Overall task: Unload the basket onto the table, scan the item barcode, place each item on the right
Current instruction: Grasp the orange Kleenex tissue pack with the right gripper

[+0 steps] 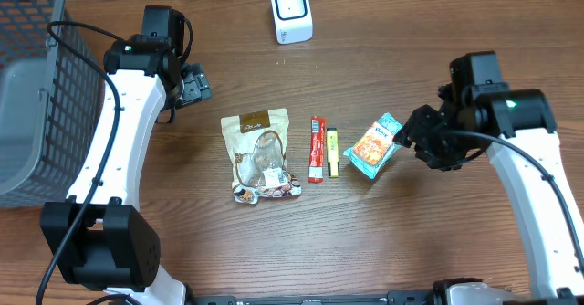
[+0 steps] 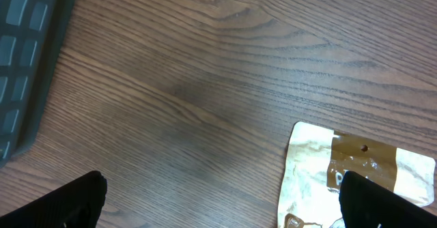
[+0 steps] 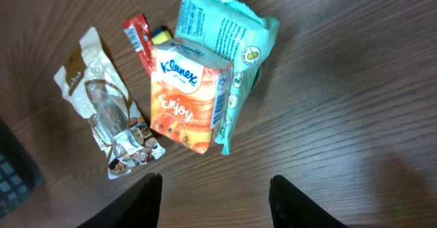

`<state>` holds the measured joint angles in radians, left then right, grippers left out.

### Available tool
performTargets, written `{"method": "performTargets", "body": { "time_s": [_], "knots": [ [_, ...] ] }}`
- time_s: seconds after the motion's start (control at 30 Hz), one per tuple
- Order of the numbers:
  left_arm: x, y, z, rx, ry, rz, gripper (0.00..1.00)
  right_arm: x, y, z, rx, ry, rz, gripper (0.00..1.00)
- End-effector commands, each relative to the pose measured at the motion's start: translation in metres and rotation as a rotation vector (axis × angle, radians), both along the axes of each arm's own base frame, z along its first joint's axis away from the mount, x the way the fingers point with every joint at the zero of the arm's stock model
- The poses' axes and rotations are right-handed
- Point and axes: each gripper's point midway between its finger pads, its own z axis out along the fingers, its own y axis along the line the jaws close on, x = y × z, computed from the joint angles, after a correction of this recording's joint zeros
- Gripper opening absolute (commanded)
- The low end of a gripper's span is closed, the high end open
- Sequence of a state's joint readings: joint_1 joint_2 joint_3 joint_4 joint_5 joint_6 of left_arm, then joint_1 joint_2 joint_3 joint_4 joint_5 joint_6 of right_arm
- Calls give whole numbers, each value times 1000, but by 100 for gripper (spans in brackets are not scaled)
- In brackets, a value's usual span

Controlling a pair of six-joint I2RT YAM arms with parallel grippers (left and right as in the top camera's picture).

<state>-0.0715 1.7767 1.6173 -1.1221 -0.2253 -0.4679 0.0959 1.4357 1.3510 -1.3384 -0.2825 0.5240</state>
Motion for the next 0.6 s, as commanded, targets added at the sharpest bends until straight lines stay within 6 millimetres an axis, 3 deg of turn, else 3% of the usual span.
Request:
{"method": "performTargets", "body": {
  "time_s": [0.0,0.17,0.27,0.57],
  "knots": [
    [4,2,7,12,-23,3,100,0,10,-8,19,33,3,52],
    [4,2,7,12,-23,3,100,12,13,-14,20,24,-13,49],
    [4,2,7,12,-23,3,100,15,13,-14,17,14,-21,41],
    [4,2,7,12,-23,3,100,15,13,-15,17,14,-21,33]
  ]
}}
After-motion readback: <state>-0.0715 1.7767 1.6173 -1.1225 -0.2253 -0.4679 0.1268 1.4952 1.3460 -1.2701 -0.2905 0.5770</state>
